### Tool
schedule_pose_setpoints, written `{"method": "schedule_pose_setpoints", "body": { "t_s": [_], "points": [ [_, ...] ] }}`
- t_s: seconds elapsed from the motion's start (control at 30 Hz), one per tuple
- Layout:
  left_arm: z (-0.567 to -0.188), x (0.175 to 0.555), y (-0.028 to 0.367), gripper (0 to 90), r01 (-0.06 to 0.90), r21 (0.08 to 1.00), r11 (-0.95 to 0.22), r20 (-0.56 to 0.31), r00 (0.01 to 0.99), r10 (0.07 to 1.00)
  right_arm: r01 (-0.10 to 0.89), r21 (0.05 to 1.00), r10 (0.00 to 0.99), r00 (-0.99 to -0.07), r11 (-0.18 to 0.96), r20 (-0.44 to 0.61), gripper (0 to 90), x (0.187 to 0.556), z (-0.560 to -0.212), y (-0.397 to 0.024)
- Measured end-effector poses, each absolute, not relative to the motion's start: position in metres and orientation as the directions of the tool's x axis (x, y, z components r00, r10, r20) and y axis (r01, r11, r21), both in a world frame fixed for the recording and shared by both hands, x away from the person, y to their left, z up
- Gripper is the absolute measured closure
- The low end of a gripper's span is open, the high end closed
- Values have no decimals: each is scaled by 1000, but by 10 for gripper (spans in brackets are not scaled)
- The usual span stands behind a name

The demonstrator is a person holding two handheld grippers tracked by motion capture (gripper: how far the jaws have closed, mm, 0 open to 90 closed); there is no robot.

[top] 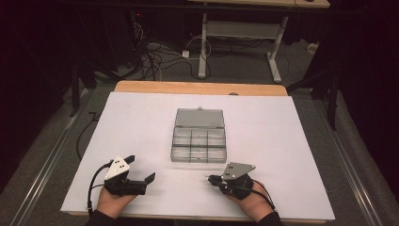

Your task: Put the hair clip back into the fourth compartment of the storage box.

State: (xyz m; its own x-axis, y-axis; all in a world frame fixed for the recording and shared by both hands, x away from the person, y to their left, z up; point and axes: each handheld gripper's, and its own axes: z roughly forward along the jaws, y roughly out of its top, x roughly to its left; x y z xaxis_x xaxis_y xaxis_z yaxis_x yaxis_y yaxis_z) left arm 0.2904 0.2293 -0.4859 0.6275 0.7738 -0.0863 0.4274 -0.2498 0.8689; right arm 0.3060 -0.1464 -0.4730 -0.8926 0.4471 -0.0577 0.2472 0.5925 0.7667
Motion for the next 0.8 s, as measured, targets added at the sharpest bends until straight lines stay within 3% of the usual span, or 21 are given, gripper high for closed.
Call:
{"method": "schedule_pose_setpoints", "body": {
  "t_s": [0.8],
  "points": [
    [-486,292,230,0,431,865,-259,-96,647,756,246,794,483,-873,556,-68,858,336,-434,-120]
  ]
}}
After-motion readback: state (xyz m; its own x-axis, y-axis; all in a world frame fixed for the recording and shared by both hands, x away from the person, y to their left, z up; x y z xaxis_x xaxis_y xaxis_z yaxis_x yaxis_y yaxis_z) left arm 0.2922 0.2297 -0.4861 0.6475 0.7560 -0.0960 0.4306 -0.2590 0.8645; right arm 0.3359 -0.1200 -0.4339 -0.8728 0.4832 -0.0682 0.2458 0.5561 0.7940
